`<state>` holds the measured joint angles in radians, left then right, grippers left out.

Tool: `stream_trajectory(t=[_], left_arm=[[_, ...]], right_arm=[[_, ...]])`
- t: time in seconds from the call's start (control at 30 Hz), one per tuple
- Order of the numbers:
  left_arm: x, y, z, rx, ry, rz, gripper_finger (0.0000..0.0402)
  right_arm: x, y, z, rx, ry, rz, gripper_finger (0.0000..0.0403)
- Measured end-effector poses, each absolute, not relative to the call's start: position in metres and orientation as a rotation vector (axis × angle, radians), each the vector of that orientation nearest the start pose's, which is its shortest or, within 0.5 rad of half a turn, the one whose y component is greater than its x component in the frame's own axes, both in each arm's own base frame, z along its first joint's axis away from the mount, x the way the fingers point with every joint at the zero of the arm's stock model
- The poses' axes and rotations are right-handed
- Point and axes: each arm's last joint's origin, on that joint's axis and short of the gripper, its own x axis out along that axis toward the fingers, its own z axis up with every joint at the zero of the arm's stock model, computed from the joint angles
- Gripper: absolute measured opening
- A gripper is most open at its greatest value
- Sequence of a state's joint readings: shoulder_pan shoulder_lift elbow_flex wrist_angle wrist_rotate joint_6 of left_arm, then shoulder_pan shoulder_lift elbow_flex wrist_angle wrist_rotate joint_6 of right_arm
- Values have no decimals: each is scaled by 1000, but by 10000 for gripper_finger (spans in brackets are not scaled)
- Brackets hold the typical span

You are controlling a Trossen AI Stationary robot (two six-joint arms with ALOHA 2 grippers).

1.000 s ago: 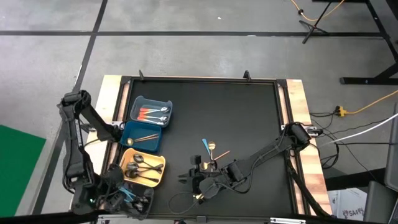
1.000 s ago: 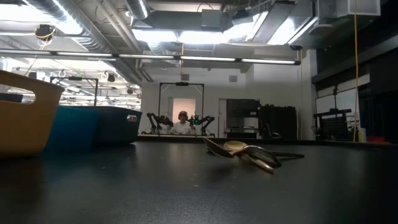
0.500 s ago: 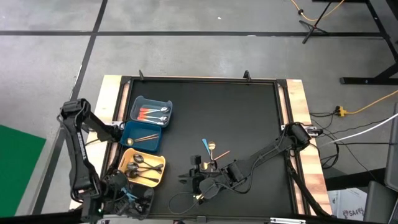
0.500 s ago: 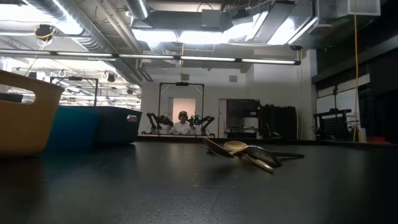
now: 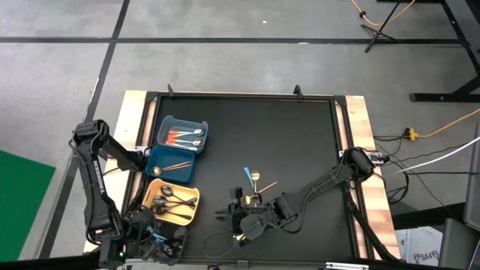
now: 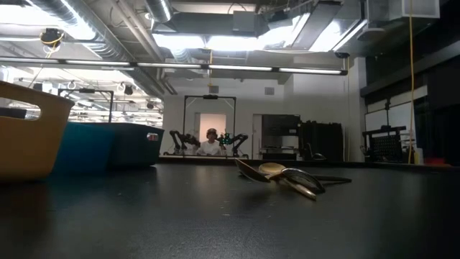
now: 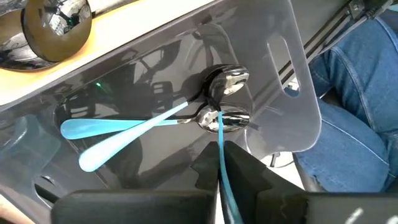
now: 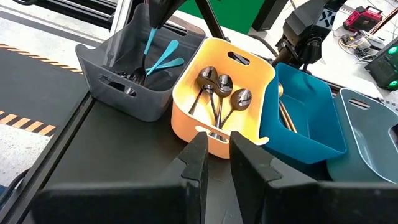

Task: Sort silverware by color (type)
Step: Put the blue spoon into the black bin

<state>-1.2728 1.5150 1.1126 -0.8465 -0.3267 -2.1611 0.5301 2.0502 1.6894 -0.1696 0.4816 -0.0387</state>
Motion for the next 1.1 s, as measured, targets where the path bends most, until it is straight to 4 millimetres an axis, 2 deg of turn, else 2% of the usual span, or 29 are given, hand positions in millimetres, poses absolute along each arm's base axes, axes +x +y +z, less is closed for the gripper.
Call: stream_trajectory(t=[0.43,0.9,1.1], left_arm=[[92,-269,235,-973,1152,415,78],[91,-270,236,-949,1288,392,82],[93,-268,235,-904,1434,391,82]], right_arm=[[415,227,260,-295,463,56,56],[415,227,259,-298,470,56,56],[414,227,259,-302,476,56,56]])
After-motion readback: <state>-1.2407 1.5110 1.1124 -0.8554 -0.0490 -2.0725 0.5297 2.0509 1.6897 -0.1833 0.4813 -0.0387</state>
